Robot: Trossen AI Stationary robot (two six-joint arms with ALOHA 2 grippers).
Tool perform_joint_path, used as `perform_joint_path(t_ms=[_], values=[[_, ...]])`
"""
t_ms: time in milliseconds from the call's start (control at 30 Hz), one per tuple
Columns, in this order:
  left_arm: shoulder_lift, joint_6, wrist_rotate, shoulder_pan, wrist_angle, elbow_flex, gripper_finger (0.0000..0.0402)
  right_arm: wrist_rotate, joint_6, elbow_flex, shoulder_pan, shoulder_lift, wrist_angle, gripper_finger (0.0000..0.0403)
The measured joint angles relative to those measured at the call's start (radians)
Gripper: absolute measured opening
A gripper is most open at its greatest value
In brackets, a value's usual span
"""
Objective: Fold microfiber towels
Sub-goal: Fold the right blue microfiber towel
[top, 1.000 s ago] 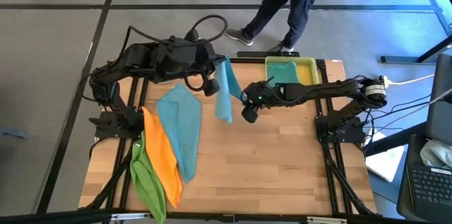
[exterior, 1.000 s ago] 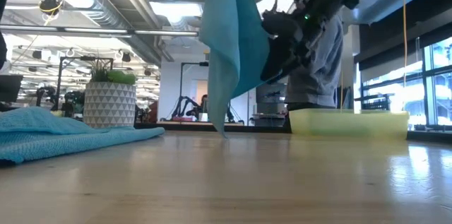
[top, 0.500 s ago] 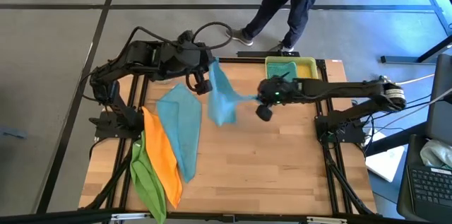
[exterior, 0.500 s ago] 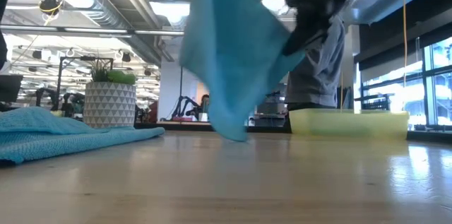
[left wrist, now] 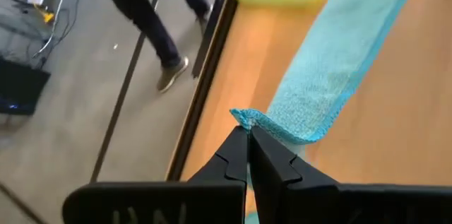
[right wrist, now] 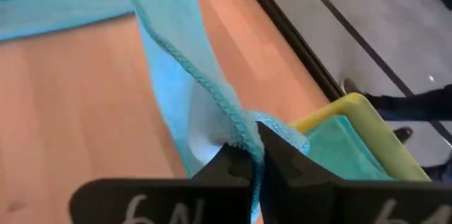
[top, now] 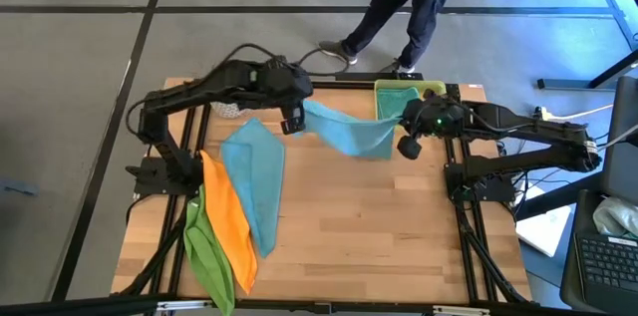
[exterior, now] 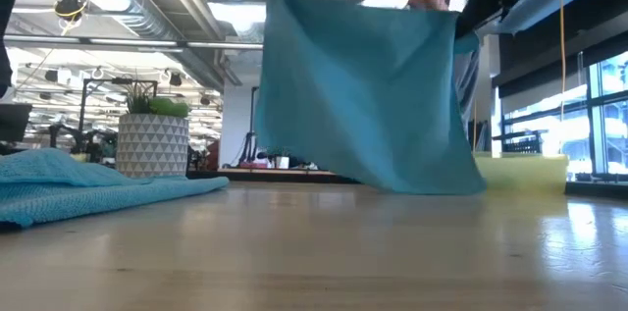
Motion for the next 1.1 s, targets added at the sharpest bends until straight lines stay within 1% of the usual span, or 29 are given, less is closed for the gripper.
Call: perform_joint_path(t_ms=[100, 200, 233, 300, 367, 433, 500, 533, 633, 733, 800, 900, 1000, 1100], values=[[0.0, 0.044, 0.007, 0.05, 0.073, -0.101, 0.0, 0.0, -0.008, 0.003, -0.011, 0.008, -0.009, 0.0005], [0.001, 0.044, 0.06, 0.081, 0.092, -0.16, 0.0, 0.002, 0.011, 0.044, -0.004, 0.008, -0.064, 0.0004], [0.001, 0.045, 0.071, 0.084, 0.091, -0.169, 0.0, 0.02, 0.023, 0.067, 0.003, 0.008, -0.098, 0.0004], [0.001, 0.06, 0.077, 0.083, 0.088, -0.177, 0.0, 0.109, 0.018, 0.115, 0.016, 0.008, -0.185, 0.0003], [0.001, 0.097, 0.086, 0.092, 0.107, -0.178, 0.0, 0.192, -0.039, 0.157, 0.021, 0.008, -0.229, 0.0004], [0.0, 0.106, 0.104, 0.111, 0.133, -0.178, 0.0, 0.193, -0.108, 0.187, 0.009, 0.007, -0.232, 0.0004], [0.0, 0.073, 0.138, 0.127, 0.144, -0.178, 0.0, 0.119, -0.128, 0.201, -0.008, 0.006, -0.234, 0.0004], [0.0, 0.04, 0.152, 0.126, 0.143, -0.178, 0.0, 0.069, -0.099, 0.202, -0.011, 0.007, -0.24, 0.0004], [0.0, -0.074, 0.22, 0.089, 0.116, -0.178, 0.0, -0.06, 0.075, 0.171, 0.004, 0.006, -0.28, 0.0004], [-0.002, -0.129, 0.297, 0.017, 0.101, -0.189, 0.0, -0.197, 0.221, 0.092, 0.067, 0.007, -0.292, 0.0004], [-0.003, -0.133, 0.368, -0.036, 0.11, -0.234, 0.0, -0.305, 0.267, 0.029, 0.12, 0.008, -0.274, 0.0004], [-0.001, -0.165, 0.437, -0.114, 0.11, -0.332, 0.0, -0.455, 0.331, -0.073, 0.201, 0.008, -0.23, 0.0004], [-0.001, -0.215, 0.48, -0.192, 0.122, -0.428, 0.0, -0.545, 0.434, -0.16, 0.284, 0.004, -0.152, 0.0005], [-0.001, -0.266, 0.523, -0.27, 0.2, -0.524, 0.0, -0.617, 0.525, -0.226, 0.362, 0.005, -0.048, 0.0005]])
